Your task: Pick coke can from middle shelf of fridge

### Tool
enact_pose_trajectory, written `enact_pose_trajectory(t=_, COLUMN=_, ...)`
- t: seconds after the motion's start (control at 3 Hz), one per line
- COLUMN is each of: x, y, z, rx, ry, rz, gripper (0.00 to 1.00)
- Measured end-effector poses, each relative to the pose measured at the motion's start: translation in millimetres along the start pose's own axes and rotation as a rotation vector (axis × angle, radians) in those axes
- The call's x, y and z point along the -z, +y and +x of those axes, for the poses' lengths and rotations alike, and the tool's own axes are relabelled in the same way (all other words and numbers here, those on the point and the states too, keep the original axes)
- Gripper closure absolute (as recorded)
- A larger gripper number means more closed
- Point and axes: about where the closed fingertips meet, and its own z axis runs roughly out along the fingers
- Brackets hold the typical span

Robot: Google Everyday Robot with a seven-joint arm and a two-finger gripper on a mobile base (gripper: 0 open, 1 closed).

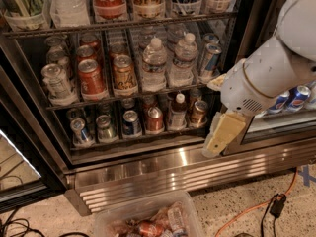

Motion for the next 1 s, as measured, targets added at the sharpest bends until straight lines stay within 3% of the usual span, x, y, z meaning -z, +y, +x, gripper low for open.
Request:
enact_pose_trajectory(t=0.33, x=-3, y=0, z=-3, rx=0.003, ry=-0.026, rz=-0.003, gripper=0.0)
enact_pose_trajectory(t=1.0, x=-66, y=2, z=-66, rx=0.003, ry=-0.238, rz=-0.082, gripper=0.0)
